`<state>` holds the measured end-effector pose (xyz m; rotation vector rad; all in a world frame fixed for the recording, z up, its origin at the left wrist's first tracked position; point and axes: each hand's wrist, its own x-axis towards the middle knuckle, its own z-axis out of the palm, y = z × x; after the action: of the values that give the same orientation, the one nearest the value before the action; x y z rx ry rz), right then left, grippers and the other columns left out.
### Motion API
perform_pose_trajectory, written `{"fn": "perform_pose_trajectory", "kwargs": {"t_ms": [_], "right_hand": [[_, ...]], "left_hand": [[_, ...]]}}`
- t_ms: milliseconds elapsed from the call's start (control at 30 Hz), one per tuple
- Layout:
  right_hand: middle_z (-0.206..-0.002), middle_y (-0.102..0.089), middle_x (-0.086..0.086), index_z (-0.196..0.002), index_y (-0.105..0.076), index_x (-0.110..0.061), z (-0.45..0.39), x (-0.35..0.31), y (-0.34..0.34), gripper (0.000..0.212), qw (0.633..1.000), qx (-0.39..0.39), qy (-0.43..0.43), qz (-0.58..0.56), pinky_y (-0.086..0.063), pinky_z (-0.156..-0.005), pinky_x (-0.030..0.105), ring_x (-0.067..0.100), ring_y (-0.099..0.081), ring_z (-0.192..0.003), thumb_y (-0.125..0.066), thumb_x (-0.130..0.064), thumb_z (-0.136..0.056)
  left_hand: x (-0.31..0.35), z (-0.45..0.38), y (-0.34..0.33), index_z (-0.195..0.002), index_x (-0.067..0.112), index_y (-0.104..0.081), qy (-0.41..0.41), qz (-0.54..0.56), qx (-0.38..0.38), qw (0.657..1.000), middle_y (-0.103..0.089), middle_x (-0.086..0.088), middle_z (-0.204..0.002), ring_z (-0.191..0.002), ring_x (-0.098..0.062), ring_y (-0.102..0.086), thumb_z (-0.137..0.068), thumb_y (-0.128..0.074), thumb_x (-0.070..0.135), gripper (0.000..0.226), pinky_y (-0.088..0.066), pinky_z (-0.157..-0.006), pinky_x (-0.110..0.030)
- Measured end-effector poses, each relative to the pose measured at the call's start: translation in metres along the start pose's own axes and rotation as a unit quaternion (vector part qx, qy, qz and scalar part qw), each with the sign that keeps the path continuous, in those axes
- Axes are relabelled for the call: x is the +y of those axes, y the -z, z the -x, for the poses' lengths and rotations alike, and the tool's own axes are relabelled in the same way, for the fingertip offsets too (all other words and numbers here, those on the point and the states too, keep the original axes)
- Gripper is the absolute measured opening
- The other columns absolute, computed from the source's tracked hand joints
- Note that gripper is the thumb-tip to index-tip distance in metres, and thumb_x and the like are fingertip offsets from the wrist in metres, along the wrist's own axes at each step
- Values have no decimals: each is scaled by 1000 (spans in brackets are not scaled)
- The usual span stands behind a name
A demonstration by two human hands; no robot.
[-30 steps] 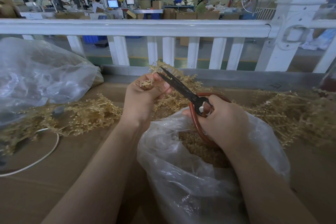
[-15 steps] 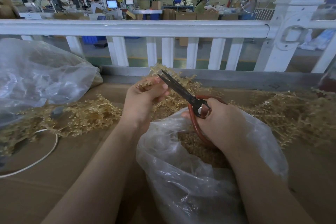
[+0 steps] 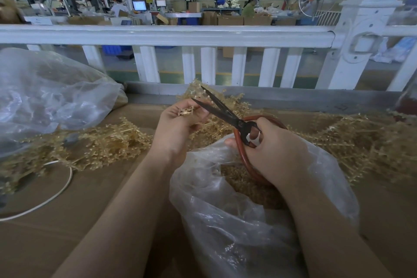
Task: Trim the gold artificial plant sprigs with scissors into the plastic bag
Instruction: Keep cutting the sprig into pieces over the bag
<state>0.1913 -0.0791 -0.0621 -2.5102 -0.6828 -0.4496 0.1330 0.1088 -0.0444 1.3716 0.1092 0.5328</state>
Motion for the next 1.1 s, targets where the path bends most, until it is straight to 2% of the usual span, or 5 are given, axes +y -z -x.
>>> {"fn": "perform_pose_trajectory", "kwargs": {"t_ms": [300,467,733,900,1100], "right_hand": [[-71,-45,-26,-99,-57,-33,-1,-2,-1,73,1000,17,2,-2,-35,-54,19,-4,-43,-62,-36,-94,-66],[-66,-46,-23,-90,-53,-32,0,-2,-2,77,999,35,5,-5,-37,-53,21,-4,-42,-60,-23,-97,-60],[-61,-46,-22,-83,-56,-30,3,-2,-3,77,998,58,23,-18,-33,-52,17,-5,-41,-55,-24,-97,-62],[-60,-51,-18,-82,-63,-23,4,0,-5,81,996,70,36,-39,-42,-53,23,0,-44,-54,-30,-95,-66],[-61,-45,-23,-87,-61,-30,3,1,-6,76,996,69,36,-42,-35,-52,17,-6,-40,-55,-28,-95,-67]], "left_hand": [[-1,5,-5,-93,8,-74,10,-20,-27,999,-67,2,-77,-69,-10,-52,-86,-69,7,9,-37,-63,-23],[-1,7,-9,-95,11,-75,36,20,-17,999,-70,-1,-85,-86,-19,-54,-68,-76,25,31,-38,-84,-35],[-1,9,-12,-94,10,-72,45,49,-24,997,-70,3,-76,-73,-11,-58,-69,-74,20,27,-38,-86,-35],[0,8,-12,-95,11,-69,56,56,-28,996,-68,4,-72,-72,-11,-56,-71,-74,20,26,-34,-89,-41],[2,10,-11,-98,7,-68,47,43,-44,997,-69,4,-72,-69,-7,-62,-71,-73,19,30,-39,-78,-32]]}}
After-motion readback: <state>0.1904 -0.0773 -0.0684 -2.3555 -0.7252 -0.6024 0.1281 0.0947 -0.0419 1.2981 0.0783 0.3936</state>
